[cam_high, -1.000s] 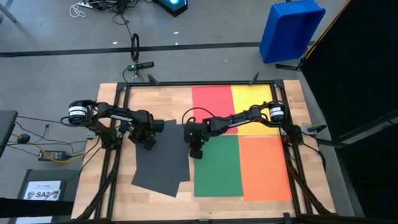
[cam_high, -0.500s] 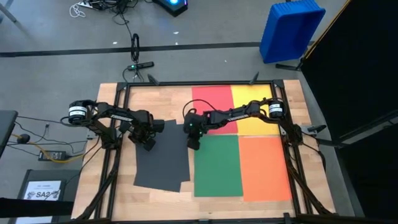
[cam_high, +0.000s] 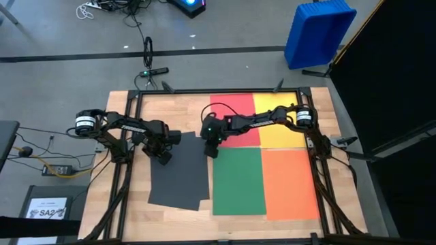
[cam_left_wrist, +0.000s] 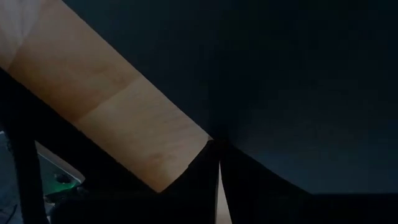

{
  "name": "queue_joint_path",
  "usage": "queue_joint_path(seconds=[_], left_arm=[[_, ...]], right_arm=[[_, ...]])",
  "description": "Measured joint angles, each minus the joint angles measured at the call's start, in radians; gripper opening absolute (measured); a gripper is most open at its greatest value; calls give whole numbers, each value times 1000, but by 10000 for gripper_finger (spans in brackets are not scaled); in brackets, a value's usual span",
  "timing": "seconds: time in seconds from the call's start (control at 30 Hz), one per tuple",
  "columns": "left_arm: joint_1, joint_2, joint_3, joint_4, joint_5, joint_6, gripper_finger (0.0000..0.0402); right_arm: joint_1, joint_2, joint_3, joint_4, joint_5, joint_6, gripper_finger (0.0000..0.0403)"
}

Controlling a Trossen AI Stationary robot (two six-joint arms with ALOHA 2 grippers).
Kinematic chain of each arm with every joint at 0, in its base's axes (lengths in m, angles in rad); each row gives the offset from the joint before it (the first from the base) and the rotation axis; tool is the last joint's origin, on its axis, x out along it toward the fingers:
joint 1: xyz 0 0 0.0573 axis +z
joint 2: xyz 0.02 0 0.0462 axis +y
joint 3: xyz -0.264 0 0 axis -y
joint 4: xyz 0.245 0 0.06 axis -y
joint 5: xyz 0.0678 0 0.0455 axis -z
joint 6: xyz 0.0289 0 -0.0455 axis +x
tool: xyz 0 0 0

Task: Organize paper
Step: Adjust the black colored papers

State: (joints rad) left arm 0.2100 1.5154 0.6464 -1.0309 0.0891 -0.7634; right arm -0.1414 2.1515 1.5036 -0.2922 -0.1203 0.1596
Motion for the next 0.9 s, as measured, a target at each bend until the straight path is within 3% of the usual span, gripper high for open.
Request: queue_joint_path(seconds=[0.2, 0.43, 0.9], left_arm=[[0, 0, 0, 1, -2, 1, 0], [0, 0, 1, 2, -6, 1, 0], [-1, -1, 2, 14, -5, 4, 0]], right_arm=[[83, -33, 2, -122, 43, -73, 0], [207, 27, 4, -52, 44, -66, 0], [175, 62, 5, 43, -3, 12, 0]])
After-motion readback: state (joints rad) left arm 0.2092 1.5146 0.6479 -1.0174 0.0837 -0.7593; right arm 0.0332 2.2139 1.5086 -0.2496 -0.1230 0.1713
